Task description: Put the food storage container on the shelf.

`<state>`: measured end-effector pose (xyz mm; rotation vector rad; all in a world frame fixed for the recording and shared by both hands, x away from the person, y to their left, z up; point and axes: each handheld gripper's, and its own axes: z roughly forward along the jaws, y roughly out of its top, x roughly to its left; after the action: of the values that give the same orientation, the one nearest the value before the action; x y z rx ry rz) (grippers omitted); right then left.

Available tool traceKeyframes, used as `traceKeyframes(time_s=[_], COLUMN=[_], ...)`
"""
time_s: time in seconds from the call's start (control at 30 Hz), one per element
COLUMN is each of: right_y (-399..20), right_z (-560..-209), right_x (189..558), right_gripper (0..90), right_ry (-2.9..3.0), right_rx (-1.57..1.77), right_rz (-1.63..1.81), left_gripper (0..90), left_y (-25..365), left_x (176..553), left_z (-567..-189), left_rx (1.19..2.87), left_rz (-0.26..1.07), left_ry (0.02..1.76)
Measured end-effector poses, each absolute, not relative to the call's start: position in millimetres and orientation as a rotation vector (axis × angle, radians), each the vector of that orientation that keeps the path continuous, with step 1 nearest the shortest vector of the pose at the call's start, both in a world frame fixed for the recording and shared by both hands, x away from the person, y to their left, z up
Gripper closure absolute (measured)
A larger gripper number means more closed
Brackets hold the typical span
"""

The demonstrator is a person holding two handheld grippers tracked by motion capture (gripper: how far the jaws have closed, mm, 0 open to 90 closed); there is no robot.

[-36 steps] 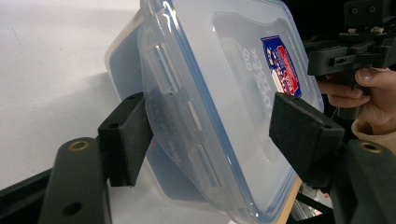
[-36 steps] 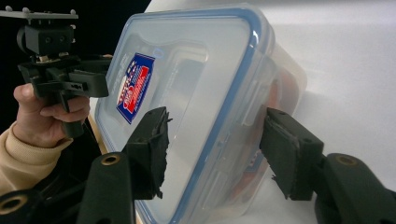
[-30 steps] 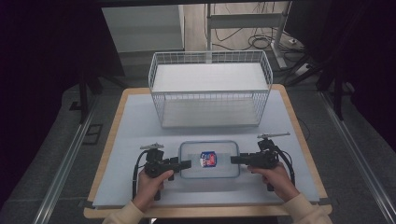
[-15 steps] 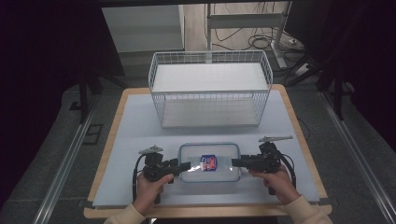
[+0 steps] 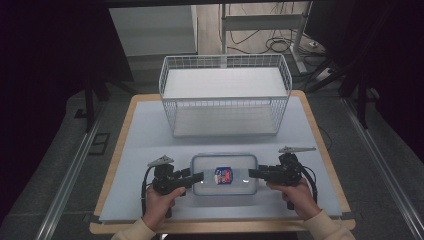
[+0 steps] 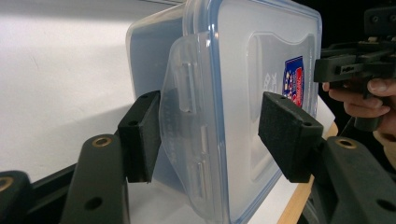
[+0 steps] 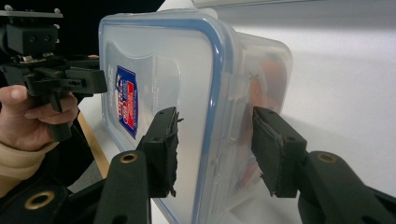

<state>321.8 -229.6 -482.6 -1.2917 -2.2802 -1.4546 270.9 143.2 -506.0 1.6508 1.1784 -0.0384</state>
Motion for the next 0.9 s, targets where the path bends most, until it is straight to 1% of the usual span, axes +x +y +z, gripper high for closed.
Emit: traceKeyframes(time_s=[0.3, 0.9], right_y=[-228.8, -230.7], right_z=[-481.5, -458.6], right_x=[322.1, 325.5], right_gripper=[52.8, 53.0], right_ry=[-2.279, -2.321], right_rx=[-1.275, -1.238], right_rz=[-1.5, -1.593], left_gripper=[41.8, 41.9], left_y=[145.3, 143.1], left_x=[271.1, 277.7], left_z=[-499.1, -479.7], left_rx=[1.642, 1.656], left_rz=[-0.004, 0.045], left_ry=[1.169, 1.117])
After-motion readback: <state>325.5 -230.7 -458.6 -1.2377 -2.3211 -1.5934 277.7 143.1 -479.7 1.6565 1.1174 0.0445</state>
